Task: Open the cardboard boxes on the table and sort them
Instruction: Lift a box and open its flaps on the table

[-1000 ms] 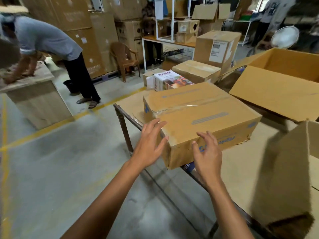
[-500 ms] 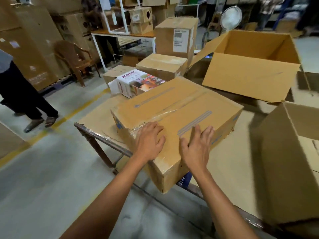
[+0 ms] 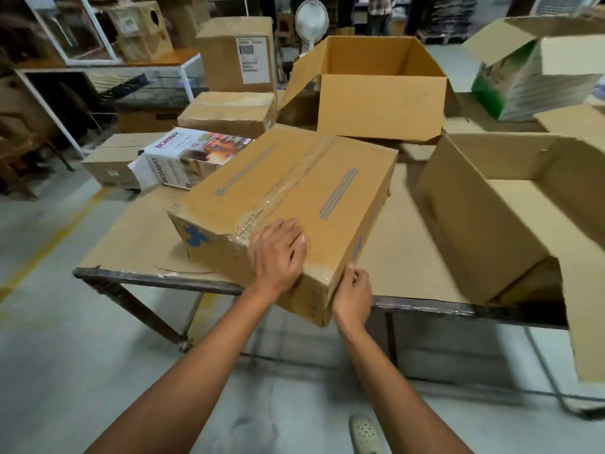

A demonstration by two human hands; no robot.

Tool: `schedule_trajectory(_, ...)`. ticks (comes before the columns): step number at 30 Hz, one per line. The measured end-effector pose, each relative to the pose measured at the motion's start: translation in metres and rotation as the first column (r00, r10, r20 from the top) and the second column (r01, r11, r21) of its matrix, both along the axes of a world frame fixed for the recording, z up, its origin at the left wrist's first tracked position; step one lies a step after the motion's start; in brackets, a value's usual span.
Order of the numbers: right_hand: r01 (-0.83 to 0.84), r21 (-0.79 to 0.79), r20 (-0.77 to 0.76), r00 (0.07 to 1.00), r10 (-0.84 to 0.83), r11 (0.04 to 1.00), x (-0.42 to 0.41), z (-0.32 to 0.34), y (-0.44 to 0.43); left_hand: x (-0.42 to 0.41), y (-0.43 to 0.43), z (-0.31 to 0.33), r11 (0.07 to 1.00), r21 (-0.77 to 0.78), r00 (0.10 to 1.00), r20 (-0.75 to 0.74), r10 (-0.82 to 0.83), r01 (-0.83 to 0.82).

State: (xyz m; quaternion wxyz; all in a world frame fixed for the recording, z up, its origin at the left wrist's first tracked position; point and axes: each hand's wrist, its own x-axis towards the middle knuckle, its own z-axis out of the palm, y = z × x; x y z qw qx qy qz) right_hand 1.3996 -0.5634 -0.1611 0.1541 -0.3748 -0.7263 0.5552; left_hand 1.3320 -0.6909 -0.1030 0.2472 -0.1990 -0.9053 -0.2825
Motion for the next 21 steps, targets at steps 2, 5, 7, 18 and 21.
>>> schedule_trajectory(2,0.060,-0.109,0.201,0.979,-0.037,0.992,0.017,-0.017,-0.014,0.003,-0.004,0.002,0.997,-0.071,0.999,0.033,-0.030,0.032)
schedule_trajectory(5,0.121,-0.553,0.215,0.977,0.001,0.824,0.033,-0.022,-0.030,0.011,-0.011,0.007,0.979,-0.190,0.995,0.077,-0.063,0.076)
schedule_trajectory(7,0.086,-0.845,0.101,0.995,0.001,0.528,0.034,-0.009,-0.034,0.013,-0.015,0.011,0.964,-0.244,0.987,0.144,-0.068,0.102)
schedule_trajectory(18,-0.077,-0.721,-0.177,0.981,-0.076,0.689,0.026,0.067,-0.008,0.008,-0.009,0.094,0.996,0.017,0.966,0.241,-0.090,0.089)
schedule_trajectory(21,-0.150,-0.658,-0.325,0.941,-0.099,0.738,0.021,0.113,0.008,0.007,-0.008,0.131,0.993,0.087,0.954,0.282,-0.103,0.081)
